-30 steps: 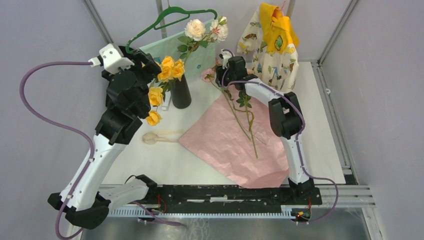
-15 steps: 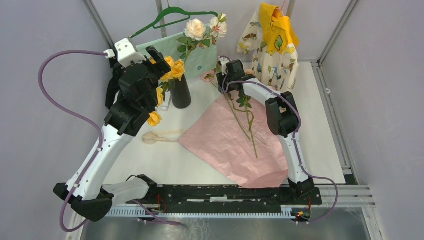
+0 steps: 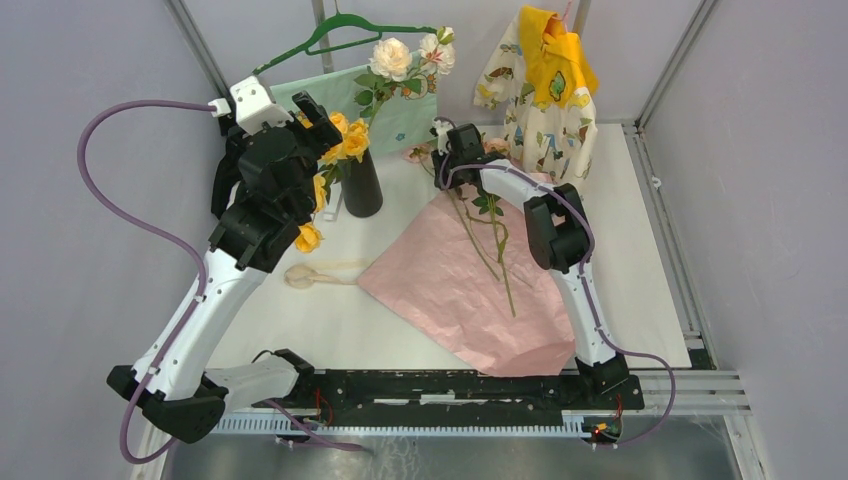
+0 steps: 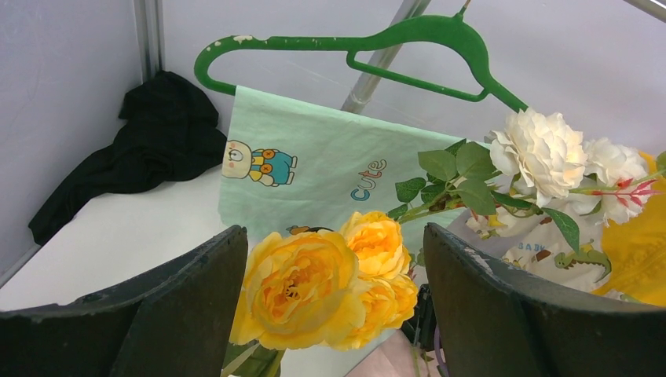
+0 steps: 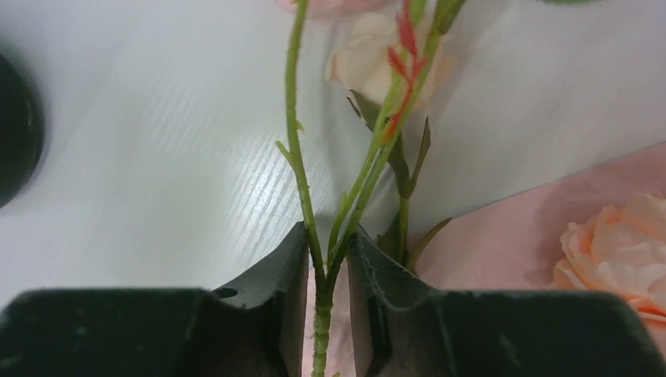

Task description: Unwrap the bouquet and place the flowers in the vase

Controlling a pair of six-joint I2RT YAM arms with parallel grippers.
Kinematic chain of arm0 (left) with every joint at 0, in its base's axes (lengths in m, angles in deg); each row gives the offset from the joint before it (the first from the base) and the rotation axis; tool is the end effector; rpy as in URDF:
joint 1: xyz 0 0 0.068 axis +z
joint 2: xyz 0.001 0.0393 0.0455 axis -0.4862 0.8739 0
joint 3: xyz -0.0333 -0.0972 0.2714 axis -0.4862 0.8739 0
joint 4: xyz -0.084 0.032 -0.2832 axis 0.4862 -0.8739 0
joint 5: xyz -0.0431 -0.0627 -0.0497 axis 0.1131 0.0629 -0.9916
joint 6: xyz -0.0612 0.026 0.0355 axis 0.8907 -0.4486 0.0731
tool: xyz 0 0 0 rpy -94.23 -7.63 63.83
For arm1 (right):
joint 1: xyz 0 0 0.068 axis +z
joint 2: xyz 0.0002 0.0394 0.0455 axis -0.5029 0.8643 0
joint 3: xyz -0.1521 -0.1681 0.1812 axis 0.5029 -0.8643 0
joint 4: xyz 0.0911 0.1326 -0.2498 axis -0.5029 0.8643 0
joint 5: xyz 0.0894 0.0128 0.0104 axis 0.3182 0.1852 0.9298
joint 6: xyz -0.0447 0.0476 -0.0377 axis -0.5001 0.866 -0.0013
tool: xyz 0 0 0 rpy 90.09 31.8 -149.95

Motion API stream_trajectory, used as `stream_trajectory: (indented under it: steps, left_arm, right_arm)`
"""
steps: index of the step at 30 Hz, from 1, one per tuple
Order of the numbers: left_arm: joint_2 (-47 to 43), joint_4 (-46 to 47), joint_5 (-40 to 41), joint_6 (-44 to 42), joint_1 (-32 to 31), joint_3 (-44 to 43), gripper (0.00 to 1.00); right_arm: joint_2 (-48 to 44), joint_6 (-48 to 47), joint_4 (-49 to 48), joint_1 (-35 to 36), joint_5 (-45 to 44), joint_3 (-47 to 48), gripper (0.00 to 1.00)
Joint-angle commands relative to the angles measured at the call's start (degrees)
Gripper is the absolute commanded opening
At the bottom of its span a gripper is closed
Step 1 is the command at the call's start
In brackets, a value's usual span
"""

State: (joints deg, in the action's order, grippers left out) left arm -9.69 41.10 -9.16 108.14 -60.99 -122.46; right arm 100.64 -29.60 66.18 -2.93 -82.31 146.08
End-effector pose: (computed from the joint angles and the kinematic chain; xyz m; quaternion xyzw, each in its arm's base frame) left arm 0.2499 -0.1012 0.5167 -0.2099 0.6722 -0.0347 0.7092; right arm 0.5467 0.2911 0.1284 -0.1866 0.8939 0.1758 0.3677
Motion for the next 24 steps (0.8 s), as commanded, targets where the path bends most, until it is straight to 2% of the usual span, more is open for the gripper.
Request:
stream_trajectory:
  steps: [1, 4, 8, 20, 24]
  left_arm:
    - [-0.07, 0.70, 1.33, -0.48, -0.06, -0.81, 0.88]
    - [0.00, 0.64, 1.46, -0.57, 0.02, -0.86, 0.88]
    - [-0.06, 0.63, 1.73, -0.63, -0.03, -0.67, 0.88]
    - [-0.45, 0.45, 1.82, -0.56, -0.03, -0.65, 0.88]
    - [-1.16, 0.48, 1.64, -0.46, -0.01, -0.54, 0.88]
  right_arm:
    - [-0.75, 0.18, -2.07, 0.23, 1.35, 0.16, 0.21]
    - [-3.63, 0.99, -4.92, 0.24, 1.83, -2.48, 0.08]
    - [-10.02, 1.88, -8.26, 0.24, 3.16, -6.69, 0.00]
    - [-31.36, 7.35, -18.83, 0.05, 12.92, -23.98, 0.01]
    - [-38.10, 8.57, -22.06, -0.01, 15.67, -30.98, 0.11]
